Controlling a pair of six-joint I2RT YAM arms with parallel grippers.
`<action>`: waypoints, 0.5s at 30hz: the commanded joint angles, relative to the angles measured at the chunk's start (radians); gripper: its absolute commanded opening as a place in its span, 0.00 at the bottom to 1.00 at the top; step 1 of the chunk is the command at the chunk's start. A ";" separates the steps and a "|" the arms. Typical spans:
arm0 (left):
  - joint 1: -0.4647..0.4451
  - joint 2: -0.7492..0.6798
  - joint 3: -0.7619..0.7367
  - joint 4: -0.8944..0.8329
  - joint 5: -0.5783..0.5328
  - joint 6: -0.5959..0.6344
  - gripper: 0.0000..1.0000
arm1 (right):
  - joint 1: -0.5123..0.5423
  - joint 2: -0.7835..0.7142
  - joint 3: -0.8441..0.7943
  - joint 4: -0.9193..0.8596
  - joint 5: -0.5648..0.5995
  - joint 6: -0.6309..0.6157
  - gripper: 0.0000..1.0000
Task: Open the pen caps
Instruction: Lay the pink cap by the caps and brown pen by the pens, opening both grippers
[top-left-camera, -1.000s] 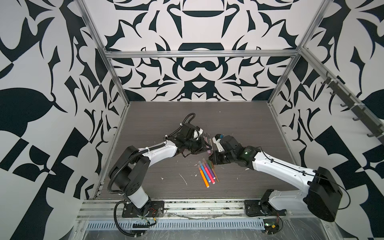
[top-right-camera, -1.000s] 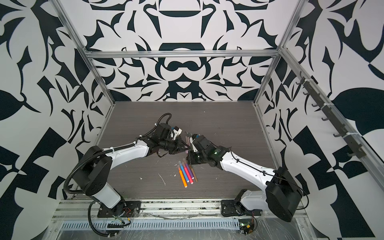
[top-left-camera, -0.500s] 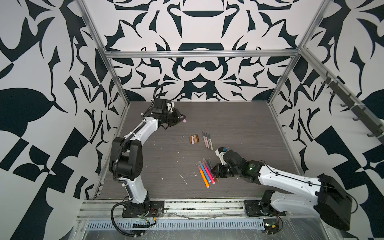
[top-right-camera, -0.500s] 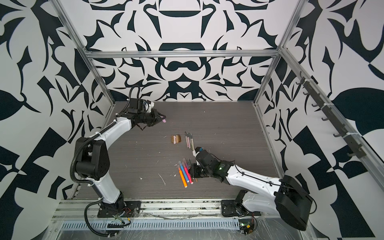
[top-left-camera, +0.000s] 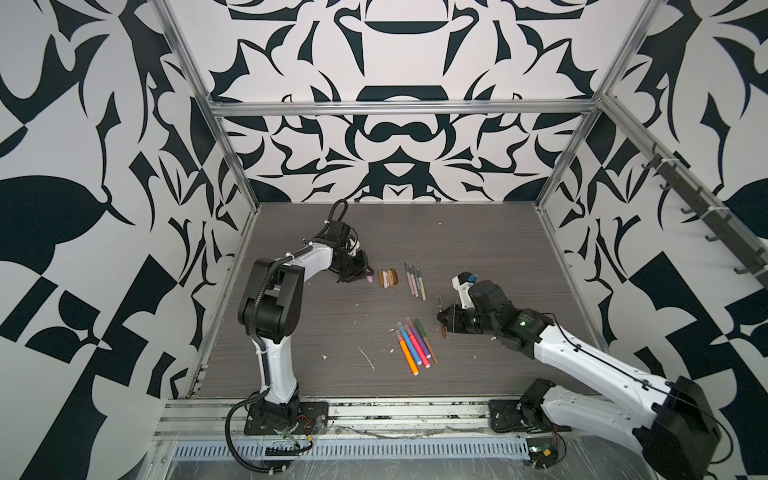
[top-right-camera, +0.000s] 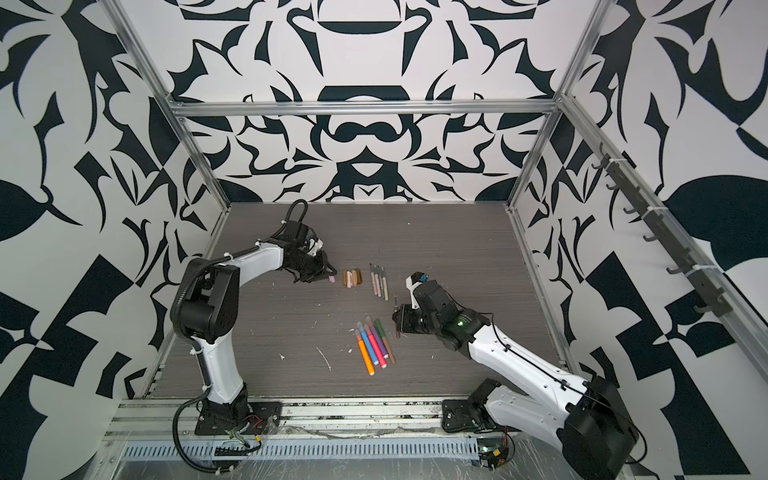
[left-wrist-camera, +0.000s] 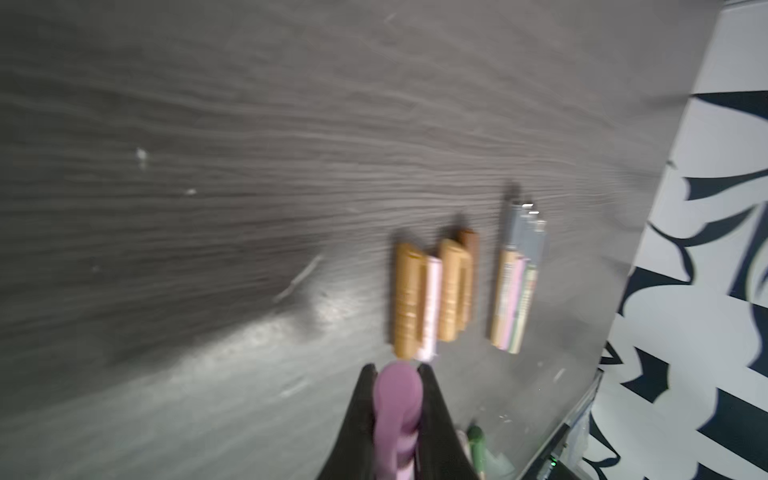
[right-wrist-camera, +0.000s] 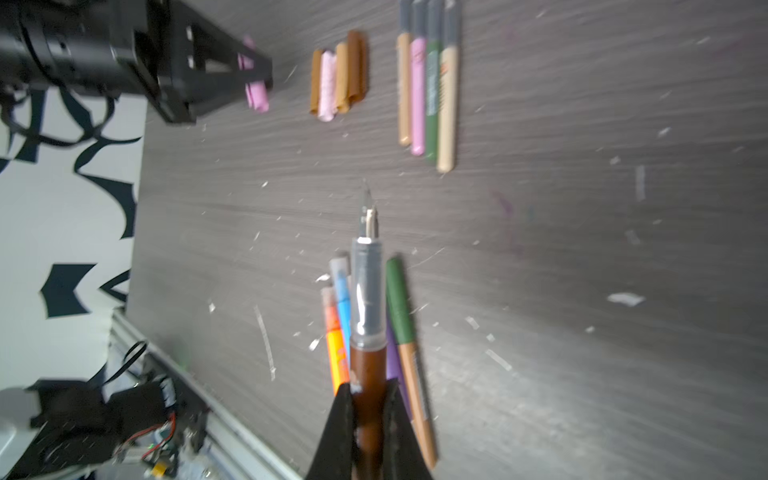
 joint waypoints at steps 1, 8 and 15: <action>0.001 0.032 0.037 -0.045 -0.001 0.042 0.00 | -0.092 0.071 0.024 0.024 -0.072 -0.078 0.00; 0.001 0.092 0.076 -0.054 0.013 0.052 0.07 | -0.232 0.326 0.119 0.135 -0.175 -0.214 0.00; 0.001 0.117 0.112 -0.056 0.029 0.048 0.19 | -0.273 0.564 0.215 0.249 -0.261 -0.231 0.00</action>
